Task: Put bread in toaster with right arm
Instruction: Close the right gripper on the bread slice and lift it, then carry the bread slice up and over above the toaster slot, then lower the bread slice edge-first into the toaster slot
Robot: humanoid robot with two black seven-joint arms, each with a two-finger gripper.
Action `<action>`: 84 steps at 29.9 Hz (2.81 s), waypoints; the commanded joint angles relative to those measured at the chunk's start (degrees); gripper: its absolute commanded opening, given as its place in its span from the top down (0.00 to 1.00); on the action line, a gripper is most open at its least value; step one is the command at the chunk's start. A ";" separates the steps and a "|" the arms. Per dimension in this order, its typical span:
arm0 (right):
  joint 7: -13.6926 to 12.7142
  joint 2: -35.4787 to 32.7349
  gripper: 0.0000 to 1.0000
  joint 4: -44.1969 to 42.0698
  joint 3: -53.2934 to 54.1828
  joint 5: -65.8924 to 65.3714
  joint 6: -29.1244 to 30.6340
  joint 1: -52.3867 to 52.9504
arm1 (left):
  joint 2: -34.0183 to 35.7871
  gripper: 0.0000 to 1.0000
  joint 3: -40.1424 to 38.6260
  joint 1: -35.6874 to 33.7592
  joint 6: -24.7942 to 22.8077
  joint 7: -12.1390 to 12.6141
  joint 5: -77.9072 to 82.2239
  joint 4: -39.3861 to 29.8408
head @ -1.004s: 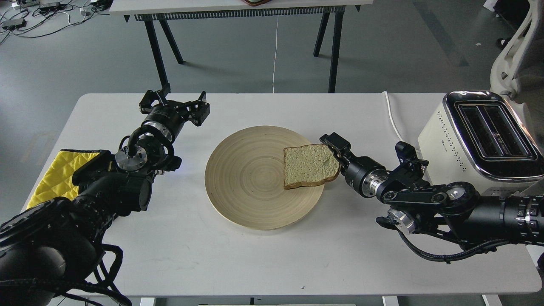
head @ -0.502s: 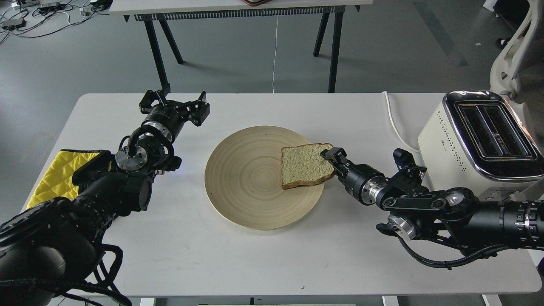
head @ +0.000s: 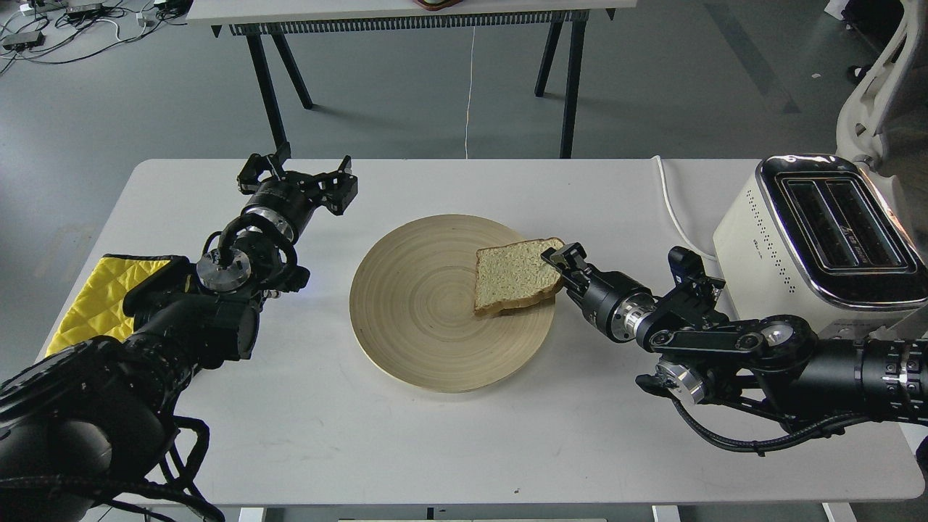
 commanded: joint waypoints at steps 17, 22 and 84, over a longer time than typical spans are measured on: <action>-0.56 -13.18 0.91 6.59 3.60 -0.27 0.08 17.97 | -0.01 0.00 0.00 0.00 0.00 0.00 0.01 0.00; -0.56 -21.18 0.91 8.35 -7.71 -4.56 0.08 29.21 | -0.01 0.00 0.00 0.00 0.00 0.00 -0.08 0.00; -0.03 -30.95 0.90 25.59 -79.21 -21.80 -1.59 70.64 | -0.01 0.00 0.00 0.00 0.00 0.00 0.01 0.00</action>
